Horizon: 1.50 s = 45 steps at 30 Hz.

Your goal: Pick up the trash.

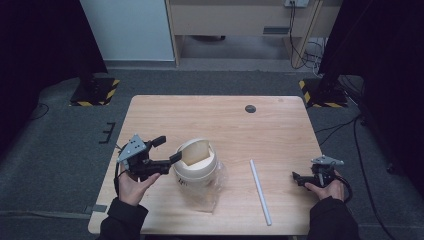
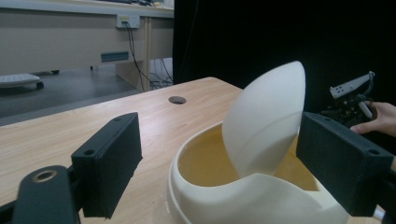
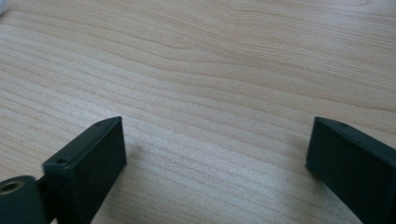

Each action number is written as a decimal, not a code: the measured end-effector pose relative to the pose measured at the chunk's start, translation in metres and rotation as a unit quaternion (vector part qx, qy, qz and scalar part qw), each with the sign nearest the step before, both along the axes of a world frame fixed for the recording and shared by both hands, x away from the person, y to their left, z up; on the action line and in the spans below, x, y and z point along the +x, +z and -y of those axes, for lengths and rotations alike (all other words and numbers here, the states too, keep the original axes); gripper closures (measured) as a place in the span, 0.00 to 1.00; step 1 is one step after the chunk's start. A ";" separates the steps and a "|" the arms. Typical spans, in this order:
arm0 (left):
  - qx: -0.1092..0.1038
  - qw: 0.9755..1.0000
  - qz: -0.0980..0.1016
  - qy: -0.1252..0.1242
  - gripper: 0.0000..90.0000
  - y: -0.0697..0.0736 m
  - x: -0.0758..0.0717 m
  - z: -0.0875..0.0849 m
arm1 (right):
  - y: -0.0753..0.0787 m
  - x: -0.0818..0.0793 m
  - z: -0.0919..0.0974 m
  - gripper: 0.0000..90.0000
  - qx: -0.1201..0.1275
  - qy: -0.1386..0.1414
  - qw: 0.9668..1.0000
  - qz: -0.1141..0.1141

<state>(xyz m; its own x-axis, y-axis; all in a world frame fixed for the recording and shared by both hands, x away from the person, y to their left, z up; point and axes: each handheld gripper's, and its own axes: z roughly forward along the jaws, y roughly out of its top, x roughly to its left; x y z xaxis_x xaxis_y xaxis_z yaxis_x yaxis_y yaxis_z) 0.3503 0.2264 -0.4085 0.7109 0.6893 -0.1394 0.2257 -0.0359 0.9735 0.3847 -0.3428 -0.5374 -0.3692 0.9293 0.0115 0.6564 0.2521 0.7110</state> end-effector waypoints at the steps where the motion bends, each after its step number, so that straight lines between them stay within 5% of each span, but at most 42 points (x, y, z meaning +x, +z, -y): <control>1: -0.003 1.000 0.001 0.002 0.15 0.001 -0.001 -0.002 | 0.000 -0.001 0.000 0.12 0.001 -0.004 1.000 0.001; 5: -0.004 1.000 0.003 0.007 0.15 0.001 -0.011 -0.010 | 0.007 -0.003 0.003 0.31 0.018 -0.011 1.000 -0.006; 7: 0.000 1.000 0.003 0.013 0.15 -0.001 -0.016 -0.017 | 0.008 -0.003 0.003 0.32 0.018 -0.009 1.000 -0.004; 14: 0.031 0.998 -0.030 0.052 0.15 -0.025 -0.030 -0.047 | 0.031 -0.006 -0.005 0.40 0.054 -0.017 0.997 0.052; 20: 0.065 0.992 -0.081 0.077 0.15 -0.054 -0.035 -0.059 | 0.052 -0.007 -0.019 0.41 0.071 -0.003 0.994 0.079; 25: 0.080 0.985 -0.118 0.101 0.17 -0.069 -0.032 -0.061 | 0.071 -0.005 -0.044 0.39 0.084 0.034 0.992 0.090; 28: 0.089 0.982 -0.128 0.106 0.18 -0.073 -0.032 -0.059 | 0.083 -0.004 -0.066 0.41 0.071 0.064 0.990 0.102; 34: 0.111 0.978 -0.139 0.109 0.19 -0.079 -0.028 -0.054 | 0.092 -0.001 -0.087 0.43 0.076 0.083 0.988 0.104; 42: 0.121 0.978 -0.135 0.101 0.20 -0.078 -0.028 -0.051 | 0.083 0.003 -0.120 0.48 0.087 0.105 0.988 0.075; 45: 0.123 0.978 -0.134 0.099 0.21 -0.078 -0.028 -0.050 | 0.070 0.000 -0.130 0.51 0.054 0.112 0.991 0.046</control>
<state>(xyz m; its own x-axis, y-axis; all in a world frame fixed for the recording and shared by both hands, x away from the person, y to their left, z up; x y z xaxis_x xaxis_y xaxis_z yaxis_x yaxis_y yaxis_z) 0.3222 0.2764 -0.4864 0.5202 0.8464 -0.1139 0.4976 -0.1920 0.8459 0.3851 -0.2128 -0.4674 -0.5704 0.8189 0.0634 0.5235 0.3030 0.7963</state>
